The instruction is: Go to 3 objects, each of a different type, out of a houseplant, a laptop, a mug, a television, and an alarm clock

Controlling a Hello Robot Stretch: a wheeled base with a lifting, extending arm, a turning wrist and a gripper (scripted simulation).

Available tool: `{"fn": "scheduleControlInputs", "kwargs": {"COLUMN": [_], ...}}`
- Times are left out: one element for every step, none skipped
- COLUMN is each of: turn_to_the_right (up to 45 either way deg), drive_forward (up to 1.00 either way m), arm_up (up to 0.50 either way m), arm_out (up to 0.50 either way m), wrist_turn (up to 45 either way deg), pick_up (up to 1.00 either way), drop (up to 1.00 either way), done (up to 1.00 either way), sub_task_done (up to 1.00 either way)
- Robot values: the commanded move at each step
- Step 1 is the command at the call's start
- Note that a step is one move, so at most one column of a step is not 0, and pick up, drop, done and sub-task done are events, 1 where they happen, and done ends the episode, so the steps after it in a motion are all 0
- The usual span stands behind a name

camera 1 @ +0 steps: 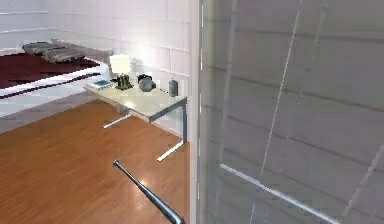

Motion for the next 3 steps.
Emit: {"fn": "scheduleControlInputs", "kwargs": {"turn_to_the_right": [-39.0,0.0,0.0], "drive_forward": [0.00,0.65,0.80], "arm_up": [0.00,0.00,0.00], "arm_out": [0.00,0.00,0.00], "wrist_turn": [0.0,0.0,0.0], "pick_up": [0.00,0.00,0.00], "drop": [0.00,0.00,0.00], "done": [0.00,0.00,0.00], "sub_task_done": [0.00,0.00,0.00]}}
